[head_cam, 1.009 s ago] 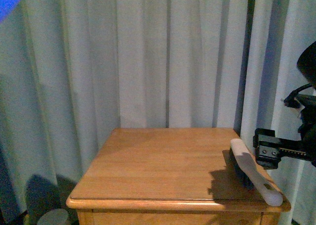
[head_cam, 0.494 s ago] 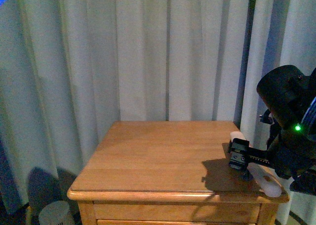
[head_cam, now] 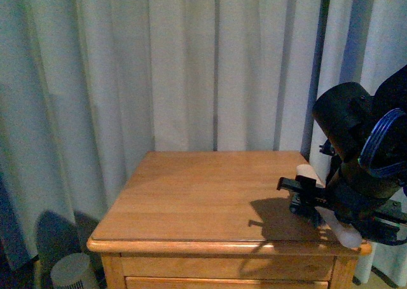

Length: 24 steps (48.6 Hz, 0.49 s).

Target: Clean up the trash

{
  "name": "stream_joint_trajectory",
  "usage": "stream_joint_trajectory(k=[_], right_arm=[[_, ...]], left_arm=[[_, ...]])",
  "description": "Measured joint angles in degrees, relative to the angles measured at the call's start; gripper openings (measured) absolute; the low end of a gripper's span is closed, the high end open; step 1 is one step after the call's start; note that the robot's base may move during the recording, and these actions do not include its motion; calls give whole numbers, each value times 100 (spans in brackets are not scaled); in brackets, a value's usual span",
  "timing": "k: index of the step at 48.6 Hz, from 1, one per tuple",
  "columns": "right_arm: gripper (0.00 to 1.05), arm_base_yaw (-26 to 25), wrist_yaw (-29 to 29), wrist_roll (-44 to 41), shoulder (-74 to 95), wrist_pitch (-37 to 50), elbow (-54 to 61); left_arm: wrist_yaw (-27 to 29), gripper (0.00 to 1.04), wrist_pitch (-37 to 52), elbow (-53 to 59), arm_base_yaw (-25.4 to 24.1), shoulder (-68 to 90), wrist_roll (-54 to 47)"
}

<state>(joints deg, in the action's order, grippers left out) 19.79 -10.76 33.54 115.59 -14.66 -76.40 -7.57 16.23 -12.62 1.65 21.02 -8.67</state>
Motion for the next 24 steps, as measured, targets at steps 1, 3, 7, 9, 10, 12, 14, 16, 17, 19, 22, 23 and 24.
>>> stream_joint_trajectory(k=[1, 3, 7, 9, 10, 12, 14, 16, 17, 19, 22, 23, 24], right_arm=[[60, 7, 7, 9, 0, -4, 0], [51, 20, 26, 11, 0, -9, 0], [36, 20, 31, 13, 0, -7, 0], [27, 13, 44, 4, -2, -7, 2], [24, 11, 50, 9, -4, -2, 2], [21, 2, 35, 9, -20, 28, 17], [21, -13, 39, 2, -59, 81, 50], [20, -33, 28, -31, -140, 149, 118], [20, -48, 17, -70, -212, 212, 186], [20, -59, -17, -155, -308, 317, 271], [20, -72, -181, -372, -514, 584, 461], [20, -77, -219, -398, -566, 651, 507], [20, -83, -275, -540, -675, 800, 603]], left_arm=[[0, 26, 0, 0, 0, 0, 0], [0, 26, 0, 0, 0, 0, 0], [0, 26, 0, 0, 0, 0, 0], [0, 26, 0, 0, 0, 0, 0], [0, 26, 0, 0, 0, 0, 0], [0, 26, 0, 0, 0, 0, 0], [0, 26, 0, 0, 0, 0, 0], [0, 26, 0, 0, 0, 0, 0], [0, 26, 0, 0, 0, 0, 0], [0, 26, 0, 0, 0, 0, 0], [0, 26, 0, 2, 0, 0, 0], [0, 26, 0, 0, 0, 0, 0], [0, 26, 0, 2, 0, 0, 2]])
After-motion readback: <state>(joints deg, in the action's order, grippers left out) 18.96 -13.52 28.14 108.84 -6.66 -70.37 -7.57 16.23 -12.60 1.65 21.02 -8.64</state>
